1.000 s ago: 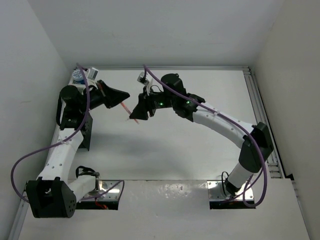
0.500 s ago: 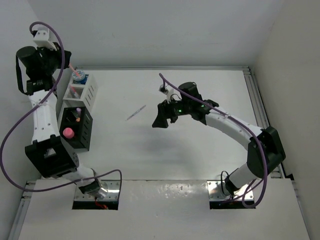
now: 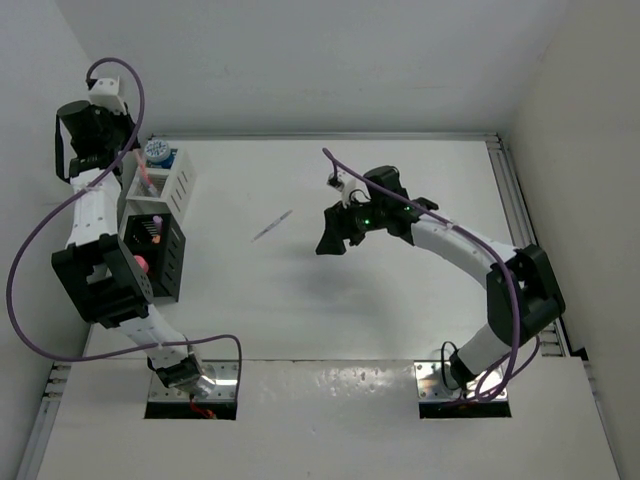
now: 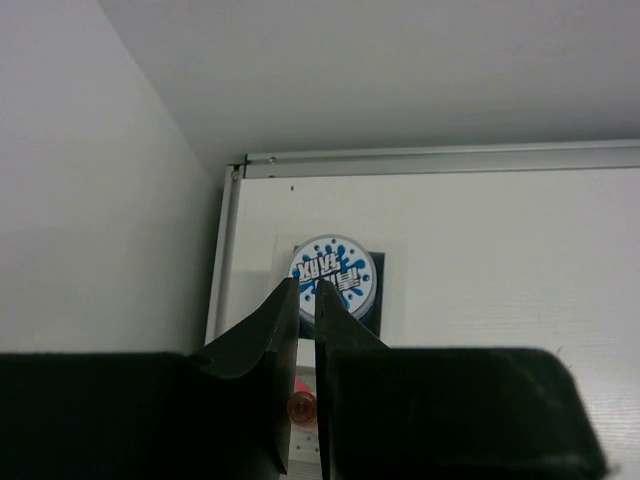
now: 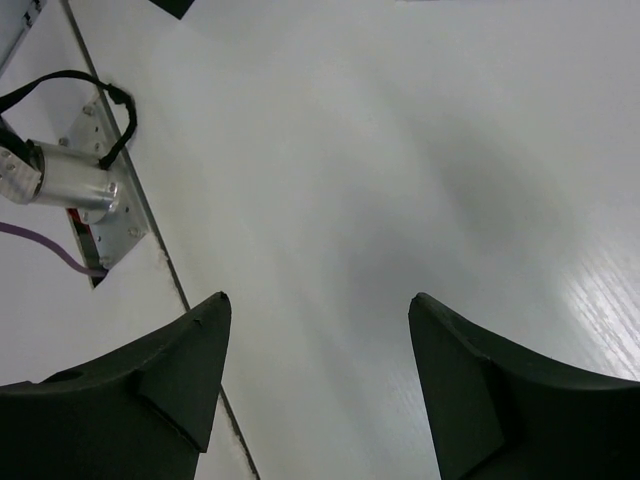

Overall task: Sort the stationery into containers
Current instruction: Place the pen in the storage box, then pick up the pen from the center of the board.

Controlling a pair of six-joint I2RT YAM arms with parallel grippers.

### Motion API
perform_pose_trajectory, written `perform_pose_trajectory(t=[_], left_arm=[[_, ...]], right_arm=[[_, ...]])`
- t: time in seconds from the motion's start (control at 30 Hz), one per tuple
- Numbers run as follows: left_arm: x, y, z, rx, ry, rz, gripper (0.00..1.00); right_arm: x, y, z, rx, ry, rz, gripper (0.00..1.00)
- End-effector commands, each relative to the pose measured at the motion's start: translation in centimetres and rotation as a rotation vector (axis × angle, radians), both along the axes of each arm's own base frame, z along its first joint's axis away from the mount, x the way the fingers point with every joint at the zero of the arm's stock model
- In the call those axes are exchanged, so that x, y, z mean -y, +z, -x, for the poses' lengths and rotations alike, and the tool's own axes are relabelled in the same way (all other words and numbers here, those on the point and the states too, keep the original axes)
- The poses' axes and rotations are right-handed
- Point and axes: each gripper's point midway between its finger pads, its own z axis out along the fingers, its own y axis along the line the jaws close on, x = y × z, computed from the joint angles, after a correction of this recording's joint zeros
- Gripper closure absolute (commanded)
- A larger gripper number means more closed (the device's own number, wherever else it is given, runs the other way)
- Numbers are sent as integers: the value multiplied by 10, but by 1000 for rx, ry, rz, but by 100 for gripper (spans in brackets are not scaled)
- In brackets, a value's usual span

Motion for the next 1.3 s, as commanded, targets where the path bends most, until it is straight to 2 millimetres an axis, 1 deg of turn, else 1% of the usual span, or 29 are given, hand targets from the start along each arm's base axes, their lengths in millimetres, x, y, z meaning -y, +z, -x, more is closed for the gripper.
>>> perform_pose_trajectory(t=[0.0, 0.07, 0.1, 0.13, 0.2, 0.23, 0.3, 0.37, 0.4, 0.47, 0.5, 0.53, 0.57, 0.6, 0.67, 0.7, 0.73, 0.77, 0.8, 0.83, 0.87, 0.9, 0.93, 0.97, 1.0, 1.03, 1.07, 1.17, 1.27], left_arm=[[-7, -1, 2, -4, 25, -82, 90], [-3, -11, 4, -31, -2, -72, 62], [-4, -12, 6, -32, -9, -69, 42], [-2, -16, 7, -39, -22, -64, 38], [7, -6, 9, -1, -74, -48, 30], [10, -3, 10, 9, -92, -40, 29], [26, 21, 12, 69, -146, -30, 29], [48, 44, 11, 97, -202, -82, 29], [71, 64, 7, 118, -243, -125, 31], [95, 54, 5, 39, -302, -197, 33], [130, 50, 3, 13, -375, -222, 36], [146, 49, 8, -31, -427, -273, 38], [159, 39, 5, -71, -450, -299, 39], [194, 32, 7, -97, -518, -321, 42], [225, 8, 11, -184, -577, -343, 46], [249, -7, 15, -225, -625, -333, 47], [260, -28, 12, -279, -645, -326, 49], [269, -40, 12, -312, -660, -323, 49], [287, -50, 17, -361, -699, -326, 49], [294, -88, 10, -463, -719, -327, 48], [309, -99, 11, -504, -753, -335, 48], [316, -123, 9, -593, -784, -324, 49], [323, -135, 11, -639, -813, -317, 49], [334, -125, 6, -619, -834, -316, 49], [336, -142, 13, -689, -857, -306, 49], [341, -166, 13, -746, -873, -296, 49], [347, -169, 13, -753, -887, -301, 49], [354, -205, 29, -863, -922, -322, 50], [357, -228, 41, -933, -924, -353, 49]], right_arm=[[3, 5, -6, 39, 9, -20, 30], [5, 2, -5, 32, 8, -14, 30], [6, 2, -4, 30, 5, -12, 30], [7, 3, -4, 30, 4, -12, 30], [8, 4, -2, 31, 3, -11, 30], [9, 5, -2, 30, -2, -9, 30], [13, 5, -1, 29, -11, -2, 30], [18, 5, 1, 30, -24, 2, 30], [25, 4, 0, 24, -43, 3, 30], [32, 2, 1, 15, -56, 9, 30], [39, 1, -3, 11, -77, 14, 30], [45, 0, -3, 10, -89, 17, 30], [52, -1, -6, 8, -111, 17, 30], [59, -5, -7, -2, -127, 23, 30], [70, -5, -10, -7, -160, 23, 31], [75, -9, -8, -20, -172, 27, 31], [82, -8, -11, -18, -193, 25, 31], [85, -10, -11, -25, -200, 25, 32], [88, -12, -10, -36, -209, 25, 32], [90, -15, -8, -48, -214, 27, 32], [95, -14, -9, -46, -227, 23, 33], [96, -15, -7, -54, -232, 22, 33], [99, -16, -6, -60, -240, 22, 33], [101, -18, -2, -66, -243, 22, 33], [102, -18, -2, -67, -247, 21, 33], [104, -21, 0, -75, -253, 22, 33], [106, -23, 4, -82, -255, 22, 33], [108, -28, 9, -95, -260, 22, 34], [109, -30, 13, -107, -265, 19, 34]])
